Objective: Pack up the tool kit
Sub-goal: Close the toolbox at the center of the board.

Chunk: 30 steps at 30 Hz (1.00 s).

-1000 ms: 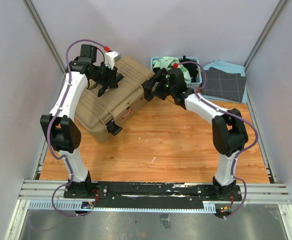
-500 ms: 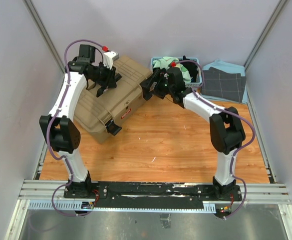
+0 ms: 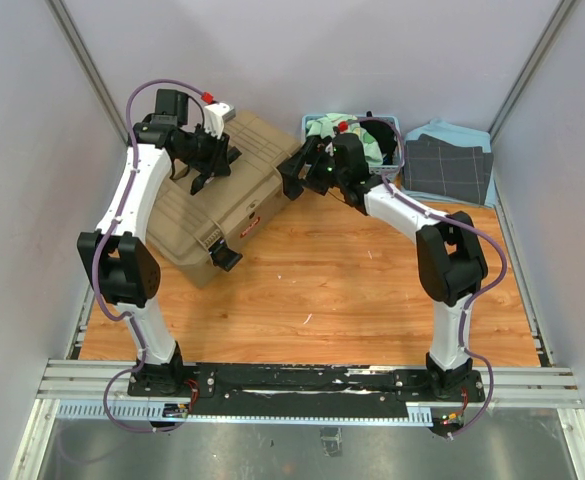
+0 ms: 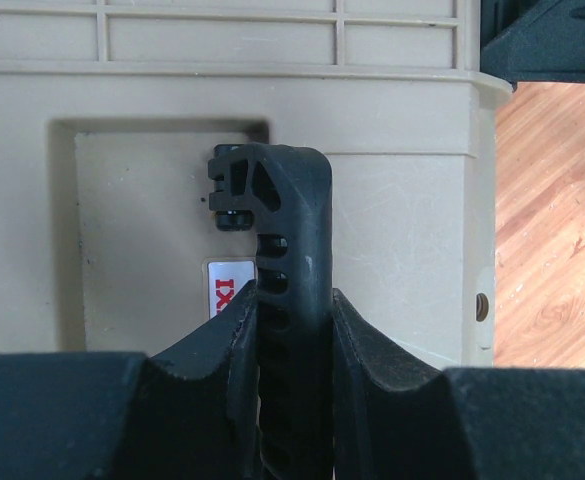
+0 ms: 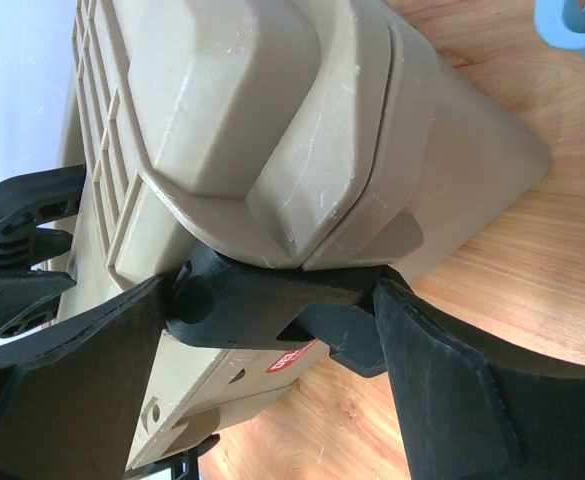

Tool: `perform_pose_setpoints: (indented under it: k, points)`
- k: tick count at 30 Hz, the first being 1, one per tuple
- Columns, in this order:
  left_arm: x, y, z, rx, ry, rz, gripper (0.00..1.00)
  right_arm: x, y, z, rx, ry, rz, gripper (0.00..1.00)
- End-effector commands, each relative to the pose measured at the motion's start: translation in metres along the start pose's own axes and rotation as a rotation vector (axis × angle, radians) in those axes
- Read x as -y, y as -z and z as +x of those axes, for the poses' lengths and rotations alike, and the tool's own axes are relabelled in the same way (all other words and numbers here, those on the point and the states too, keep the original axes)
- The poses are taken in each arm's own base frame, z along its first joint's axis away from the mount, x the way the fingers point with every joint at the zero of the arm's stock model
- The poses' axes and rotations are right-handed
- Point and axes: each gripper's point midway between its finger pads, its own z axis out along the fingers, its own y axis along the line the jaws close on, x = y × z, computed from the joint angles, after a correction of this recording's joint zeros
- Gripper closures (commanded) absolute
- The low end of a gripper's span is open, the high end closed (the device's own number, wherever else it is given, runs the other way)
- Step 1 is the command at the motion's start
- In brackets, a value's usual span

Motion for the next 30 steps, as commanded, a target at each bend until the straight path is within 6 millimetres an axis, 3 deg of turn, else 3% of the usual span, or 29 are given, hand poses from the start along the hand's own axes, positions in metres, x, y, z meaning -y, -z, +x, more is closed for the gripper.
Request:
perform_pose_setpoints:
  k: [1,12,18,25,30]
  points:
    - [0.051,-0.034,0.046,-0.159,0.050,0.218,1.00,0.178,0.124,0.321,-1.096,0.001,0.687,0.16]
    - [0.051,-0.033,0.046,-0.155,0.043,0.221,1.00,0.178,0.136,0.293,-1.118,0.190,0.781,0.15]
    - [0.051,-0.035,0.048,-0.154,0.042,0.223,1.00,0.168,0.140,0.280,-1.144,0.241,0.792,0.15]
    - [0.049,-0.037,0.049,-0.156,0.036,0.220,1.00,0.153,0.143,0.283,-1.183,0.208,0.775,0.15]
    - [0.048,-0.039,0.047,-0.153,0.038,0.222,1.00,0.147,0.149,0.298,-1.226,0.160,0.767,0.15]
